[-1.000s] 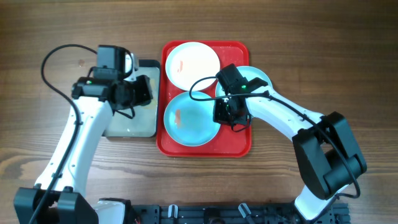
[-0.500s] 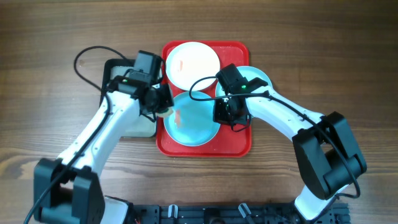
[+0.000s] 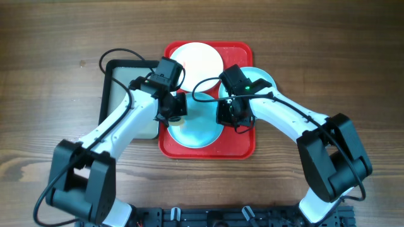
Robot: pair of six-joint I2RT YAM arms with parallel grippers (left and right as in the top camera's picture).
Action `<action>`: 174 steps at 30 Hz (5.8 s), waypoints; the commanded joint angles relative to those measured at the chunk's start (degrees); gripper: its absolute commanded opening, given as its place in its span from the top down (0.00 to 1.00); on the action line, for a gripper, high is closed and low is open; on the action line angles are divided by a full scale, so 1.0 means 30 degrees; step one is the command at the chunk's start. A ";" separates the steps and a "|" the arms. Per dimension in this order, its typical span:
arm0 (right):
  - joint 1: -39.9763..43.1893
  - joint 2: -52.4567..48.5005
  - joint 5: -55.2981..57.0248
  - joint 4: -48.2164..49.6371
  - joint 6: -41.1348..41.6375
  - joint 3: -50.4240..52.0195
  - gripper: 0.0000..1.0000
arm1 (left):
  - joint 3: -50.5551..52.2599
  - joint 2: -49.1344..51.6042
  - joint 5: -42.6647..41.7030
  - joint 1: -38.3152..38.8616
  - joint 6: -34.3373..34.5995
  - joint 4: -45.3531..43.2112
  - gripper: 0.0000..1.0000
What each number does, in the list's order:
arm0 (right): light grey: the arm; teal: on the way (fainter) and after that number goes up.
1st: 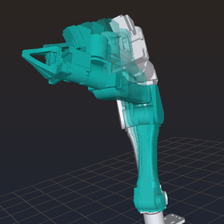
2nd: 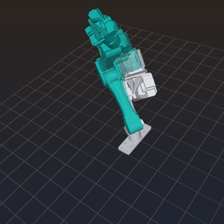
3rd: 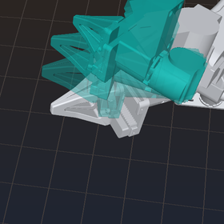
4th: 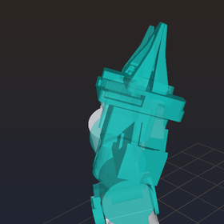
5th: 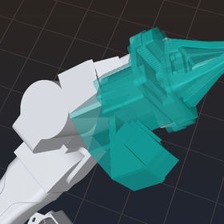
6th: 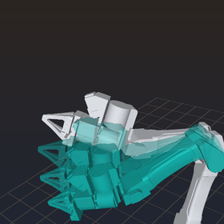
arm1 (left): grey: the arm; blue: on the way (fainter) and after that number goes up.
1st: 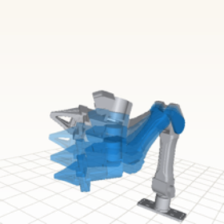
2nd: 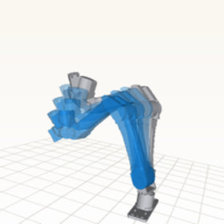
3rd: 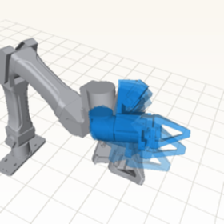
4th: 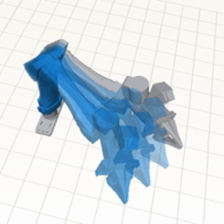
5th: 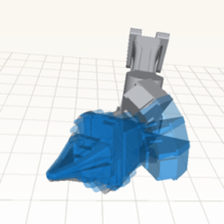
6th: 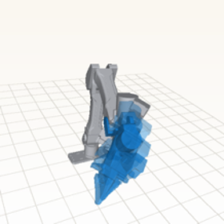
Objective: Clean dirty plates on tray and stack at the side
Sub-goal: 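Carry the sponge with the left gripper over the held blue plate, then scrub the blue plate surface with the sponge in the left gripper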
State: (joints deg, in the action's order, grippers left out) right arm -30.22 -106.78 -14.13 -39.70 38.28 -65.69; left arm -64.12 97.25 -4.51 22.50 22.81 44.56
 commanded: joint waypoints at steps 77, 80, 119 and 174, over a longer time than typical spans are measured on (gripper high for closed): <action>0.0022 -0.0335 -0.0306 0.0087 -0.0765 0.0189 0.96 | 0.2849 0.1858 0.0714 0.0102 0.0976 -0.3490 0.96; 0.0022 -0.0335 -0.0306 0.0102 -0.0765 0.0189 0.96 | 0.2849 0.1632 0.1399 0.0109 0.0969 -0.3206 0.96; 0.0022 -0.0335 -0.0306 0.0233 -0.0758 0.0189 0.96 | 0.2892 0.2346 0.3155 0.1596 0.0984 -0.3075 0.96; 0.0022 -0.0335 -0.0313 0.0379 -0.0765 0.0189 0.96 | 0.0117 0.0801 0.3038 0.2302 -0.0896 -0.0809 0.96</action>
State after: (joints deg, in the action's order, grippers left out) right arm -29.89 -106.83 -14.57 -39.03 36.77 -65.21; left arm -63.40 99.33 0.21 29.71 21.08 42.06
